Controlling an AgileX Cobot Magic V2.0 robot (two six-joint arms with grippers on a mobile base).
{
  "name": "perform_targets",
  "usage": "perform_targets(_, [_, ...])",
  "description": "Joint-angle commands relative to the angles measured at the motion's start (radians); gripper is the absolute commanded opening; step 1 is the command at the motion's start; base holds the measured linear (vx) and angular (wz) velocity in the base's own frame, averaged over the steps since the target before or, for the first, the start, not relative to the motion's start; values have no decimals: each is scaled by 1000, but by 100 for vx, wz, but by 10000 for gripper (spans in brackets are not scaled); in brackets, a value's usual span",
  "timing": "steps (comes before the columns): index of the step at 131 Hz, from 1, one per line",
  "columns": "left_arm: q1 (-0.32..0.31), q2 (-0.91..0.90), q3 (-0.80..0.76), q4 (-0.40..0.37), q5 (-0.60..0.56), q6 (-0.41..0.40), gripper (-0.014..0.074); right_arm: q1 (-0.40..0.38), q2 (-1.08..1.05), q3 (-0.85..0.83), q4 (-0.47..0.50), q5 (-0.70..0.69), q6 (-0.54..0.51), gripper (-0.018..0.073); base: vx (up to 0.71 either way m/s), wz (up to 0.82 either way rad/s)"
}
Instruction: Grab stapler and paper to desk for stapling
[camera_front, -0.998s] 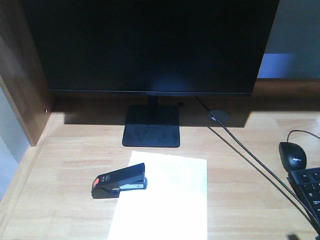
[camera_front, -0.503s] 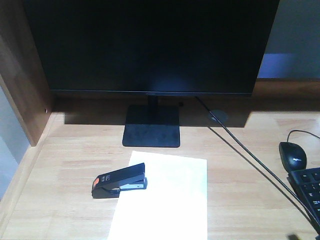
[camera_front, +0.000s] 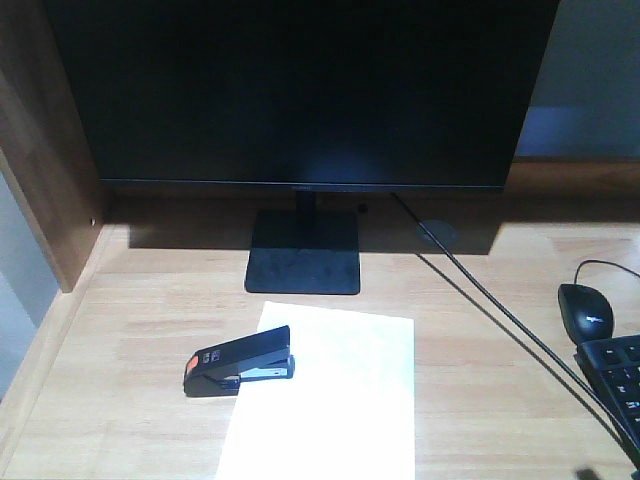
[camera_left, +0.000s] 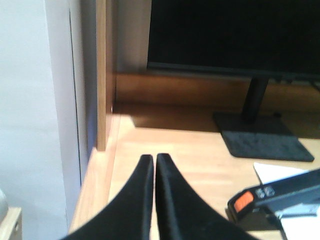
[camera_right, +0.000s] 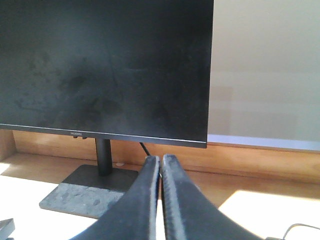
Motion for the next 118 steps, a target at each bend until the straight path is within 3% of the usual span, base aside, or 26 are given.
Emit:
perform_targets(1, [4,-15,40,-7,-169,-2,-6,0,9,-28,-8,-6,-5,-7,0,0])
perform_targets(8, [4,-15,73,-7,-223,-2,-6,0,9,-28,-8,-6,-5,-7,0,0])
perform_targets(25, [4,-15,69,-6,-178,-2,-6,0,9,-28,-8,-6,-5,-7,0,0])
perform_targets(118, [4,-15,69,-6,-179,-2,-6,0,9,-28,-8,-6,-5,-7,0,0])
